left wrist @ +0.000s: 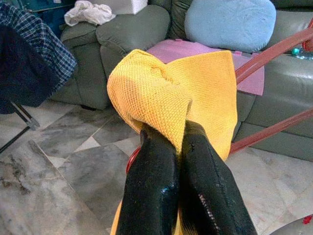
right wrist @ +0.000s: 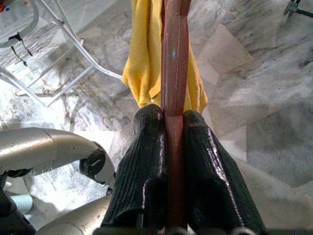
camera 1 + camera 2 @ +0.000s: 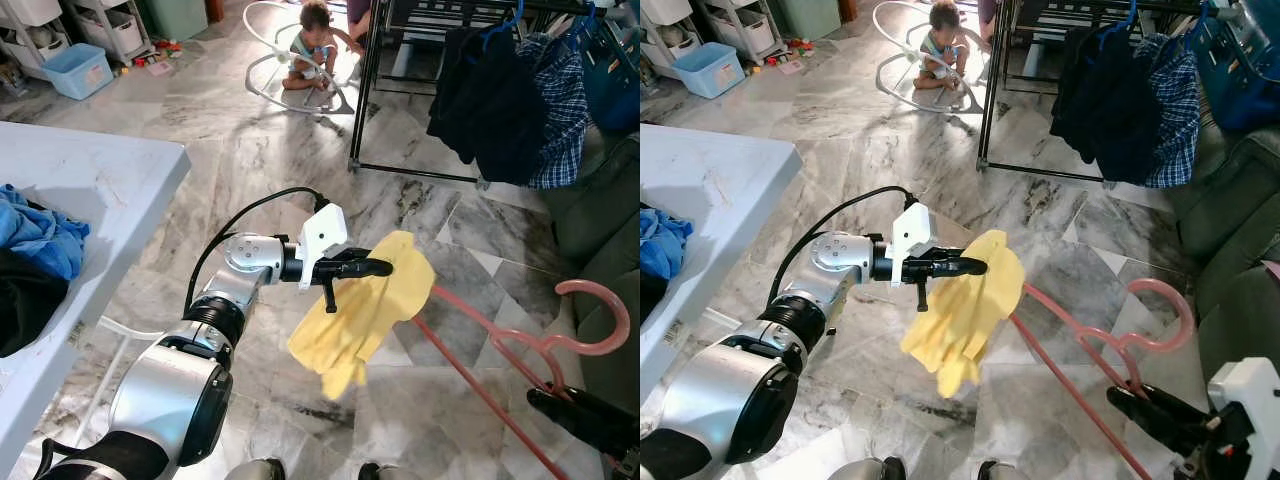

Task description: Hang hanger

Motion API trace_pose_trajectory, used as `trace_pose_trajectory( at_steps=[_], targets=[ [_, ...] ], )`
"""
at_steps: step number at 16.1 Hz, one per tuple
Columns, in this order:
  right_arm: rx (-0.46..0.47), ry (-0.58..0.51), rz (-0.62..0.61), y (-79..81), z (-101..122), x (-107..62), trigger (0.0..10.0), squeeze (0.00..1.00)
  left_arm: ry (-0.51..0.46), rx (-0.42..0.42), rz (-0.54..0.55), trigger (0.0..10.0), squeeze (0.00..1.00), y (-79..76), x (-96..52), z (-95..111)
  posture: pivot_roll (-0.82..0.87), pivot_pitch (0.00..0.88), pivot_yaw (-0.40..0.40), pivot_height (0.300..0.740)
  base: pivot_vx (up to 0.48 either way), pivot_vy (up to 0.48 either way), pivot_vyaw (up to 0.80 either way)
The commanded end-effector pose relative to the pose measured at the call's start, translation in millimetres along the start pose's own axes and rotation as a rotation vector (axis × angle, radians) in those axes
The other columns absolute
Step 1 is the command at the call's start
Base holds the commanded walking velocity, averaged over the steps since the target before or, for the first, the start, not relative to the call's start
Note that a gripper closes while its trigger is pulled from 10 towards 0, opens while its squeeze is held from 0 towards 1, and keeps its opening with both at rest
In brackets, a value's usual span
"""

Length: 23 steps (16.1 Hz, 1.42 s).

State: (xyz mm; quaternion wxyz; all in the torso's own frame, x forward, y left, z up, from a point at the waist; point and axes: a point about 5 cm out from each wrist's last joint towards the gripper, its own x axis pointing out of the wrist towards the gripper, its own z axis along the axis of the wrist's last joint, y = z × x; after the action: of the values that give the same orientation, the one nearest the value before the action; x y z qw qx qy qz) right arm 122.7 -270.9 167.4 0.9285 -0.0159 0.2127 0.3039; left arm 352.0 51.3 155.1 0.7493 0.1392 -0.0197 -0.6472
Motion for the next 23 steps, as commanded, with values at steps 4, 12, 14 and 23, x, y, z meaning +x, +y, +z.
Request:
trace_pose_trajectory(
  at_steps=[4,12,14,23],
  targets=[
    [-0.001,0.003,0.03,8.0,1.5,-4.0,10.0,0.0,-0.003,0.036,0.005,10.0,0.0,4.1,2.0,7.6,-0.1,0.167,0.003,0.74,0.0,0.0,0.0],
    [0.044,0.016,0.107,25.0,-7.9,6.1,10.0,0.0,-0.031,0.053,0.064,10.0,0.0,11.5,3.4,17.2,-0.09,0.168,0.012,0.74,0.0,0.0,0.0],
    [0.05,0.014,0.127,29.7,-8.8,9.2,10.0,0.0,-0.035,0.056,0.079,10.0,0.0,12.2,4.3,18.1,-0.09,0.167,0.011,0.74,0.0,0.0,0.0],
    [0.086,0.004,0.17,42.2,-18.9,28.7,10.0,0.0,-0.108,0.001,0.114,10.0,0.0,18.5,7.1,28.7,-0.09,0.171,0.022,0.74,0.0,0.0,0.0]
  ],
)
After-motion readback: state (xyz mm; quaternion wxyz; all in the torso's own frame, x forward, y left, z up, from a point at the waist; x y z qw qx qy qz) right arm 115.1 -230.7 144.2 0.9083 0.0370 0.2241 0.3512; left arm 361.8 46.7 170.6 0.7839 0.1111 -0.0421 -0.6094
